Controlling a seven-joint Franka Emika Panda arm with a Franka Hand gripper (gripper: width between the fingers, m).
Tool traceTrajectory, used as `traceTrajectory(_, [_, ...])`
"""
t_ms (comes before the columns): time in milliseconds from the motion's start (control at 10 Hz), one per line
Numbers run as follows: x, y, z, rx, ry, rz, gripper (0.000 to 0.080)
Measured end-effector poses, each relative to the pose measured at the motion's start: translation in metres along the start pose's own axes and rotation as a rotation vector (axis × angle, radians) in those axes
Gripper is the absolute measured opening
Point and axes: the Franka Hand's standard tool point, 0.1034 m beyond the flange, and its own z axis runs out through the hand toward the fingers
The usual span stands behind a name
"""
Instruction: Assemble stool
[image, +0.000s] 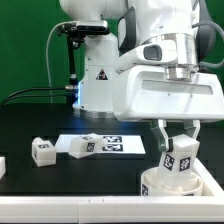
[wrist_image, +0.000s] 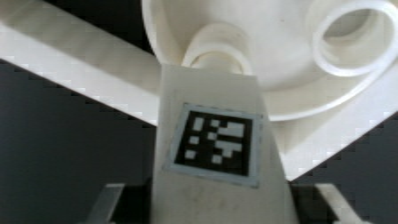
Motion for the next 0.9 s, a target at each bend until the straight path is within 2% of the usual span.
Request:
traceTrajectory(800, [-0.0027, 0.0011, 0.0046, -0.011, 0.027, 0.004, 0.0323])
traceTrajectory(900, [-0.003, -0.0019, 0.005, 0.007, -0.016, 0.02, 0.0527])
